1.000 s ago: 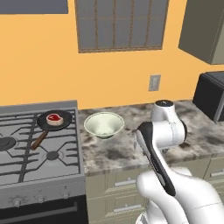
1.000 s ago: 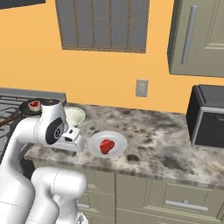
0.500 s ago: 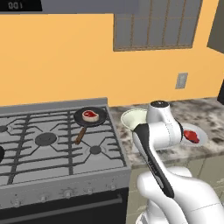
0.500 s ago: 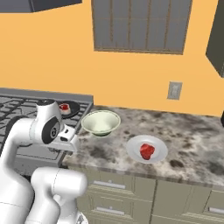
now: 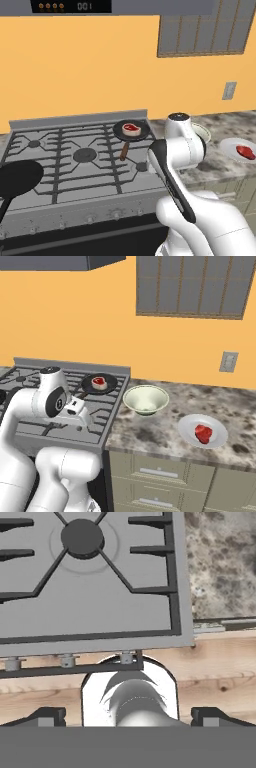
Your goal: Place one of the steaks on the plate and the other in the bowl. Then place the bowl in the fridge.
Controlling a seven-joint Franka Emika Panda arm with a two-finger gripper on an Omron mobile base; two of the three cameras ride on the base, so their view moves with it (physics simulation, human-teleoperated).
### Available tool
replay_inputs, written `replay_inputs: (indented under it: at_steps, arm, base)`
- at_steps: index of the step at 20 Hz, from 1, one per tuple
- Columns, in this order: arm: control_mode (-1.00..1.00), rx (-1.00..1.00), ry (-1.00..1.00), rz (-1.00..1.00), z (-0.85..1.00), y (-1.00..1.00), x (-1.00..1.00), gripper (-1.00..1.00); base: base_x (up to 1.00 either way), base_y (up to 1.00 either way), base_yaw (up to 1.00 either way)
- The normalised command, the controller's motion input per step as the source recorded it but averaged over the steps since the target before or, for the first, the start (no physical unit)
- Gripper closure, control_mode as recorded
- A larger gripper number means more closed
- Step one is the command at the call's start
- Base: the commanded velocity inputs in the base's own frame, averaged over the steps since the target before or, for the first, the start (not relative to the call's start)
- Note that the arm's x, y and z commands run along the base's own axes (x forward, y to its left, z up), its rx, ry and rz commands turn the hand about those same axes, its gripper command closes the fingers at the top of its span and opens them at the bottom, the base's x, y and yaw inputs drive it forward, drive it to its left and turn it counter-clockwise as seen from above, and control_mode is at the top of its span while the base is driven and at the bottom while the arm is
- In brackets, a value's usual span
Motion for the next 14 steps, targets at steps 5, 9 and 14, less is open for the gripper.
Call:
replay_inputs:
  at_steps: [5,9,14]
  arm:
    - [-1.00,-0.03,0.00,0.24,0.45,-0.12,0.44,-1.00]
    - [-1.00,0.00,0.07,0.01,0.45,0.00,0.91,-1.00]
    - [-1.00,0.00,0.09,0.00,0.00,0.00,1.00,-1.00]
  base:
    - [0.00,0.00,0.00]
    - [0.00,0.00,0.00]
    - [0.00,0.00,0.00]
